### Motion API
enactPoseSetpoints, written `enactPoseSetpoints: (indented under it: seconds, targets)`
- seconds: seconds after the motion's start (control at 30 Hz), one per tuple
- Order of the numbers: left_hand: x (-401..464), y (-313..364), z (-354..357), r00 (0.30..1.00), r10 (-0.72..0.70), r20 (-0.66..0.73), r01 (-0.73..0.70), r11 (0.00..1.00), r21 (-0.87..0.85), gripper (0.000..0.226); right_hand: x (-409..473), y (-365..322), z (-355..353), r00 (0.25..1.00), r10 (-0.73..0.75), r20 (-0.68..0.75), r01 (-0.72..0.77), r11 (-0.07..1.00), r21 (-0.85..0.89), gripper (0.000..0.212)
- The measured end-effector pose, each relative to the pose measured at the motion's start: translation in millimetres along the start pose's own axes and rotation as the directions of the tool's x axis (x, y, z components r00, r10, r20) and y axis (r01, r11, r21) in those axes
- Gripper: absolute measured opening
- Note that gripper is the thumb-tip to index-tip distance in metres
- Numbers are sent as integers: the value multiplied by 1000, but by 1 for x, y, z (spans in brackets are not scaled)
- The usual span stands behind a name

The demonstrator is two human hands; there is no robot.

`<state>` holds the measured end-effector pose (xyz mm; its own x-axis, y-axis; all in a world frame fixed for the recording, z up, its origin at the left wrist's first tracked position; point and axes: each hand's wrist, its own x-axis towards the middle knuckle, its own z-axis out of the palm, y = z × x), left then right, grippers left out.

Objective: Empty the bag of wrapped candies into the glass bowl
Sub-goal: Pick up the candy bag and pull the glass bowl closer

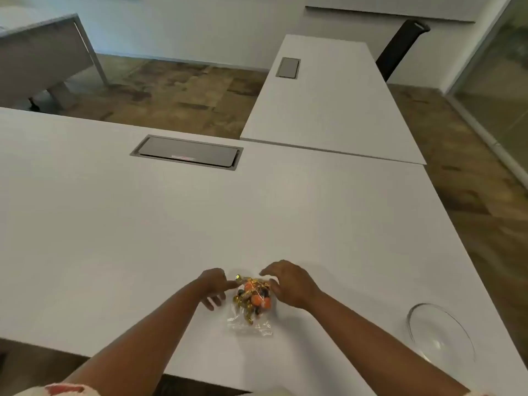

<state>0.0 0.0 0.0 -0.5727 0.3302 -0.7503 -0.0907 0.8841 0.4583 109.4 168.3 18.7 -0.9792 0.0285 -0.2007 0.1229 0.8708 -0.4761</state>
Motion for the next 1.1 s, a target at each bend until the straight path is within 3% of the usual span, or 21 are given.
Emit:
enactPoseSetpoints:
  seconds: [0.17,0.33,0.47,0.7,0.87,1.0,1.1]
  targets:
    - [-7,-5,4,970,-139,198,124,988,87,34,-10,1,18,996,12,90,-9,1000,-25,36]
    - [-2,-5,9,966,-74,247,87,995,-42,20,-13,6,22,994,7,113,-6,1000,-12,40]
    - [5,-3,9,979,-35,200,68,985,-161,21,-15,6,18,993,24,118,-28,999,33,41]
    - [7,18,5,997,36,65,-10,935,-355,21,-12,5,7,990,120,-67,-92,941,326,29]
    - [5,46,-2,997,73,29,-55,910,-410,17,-12,5,-1,989,42,-145,0,959,283,49]
    - [5,65,-3,995,104,4,-91,882,-463,21,-9,5,-11,976,86,-201,-31,964,264,23]
    - [5,81,-1,996,93,-17,-87,838,-539,19,-6,7,-20,958,168,-231,-92,948,305,19]
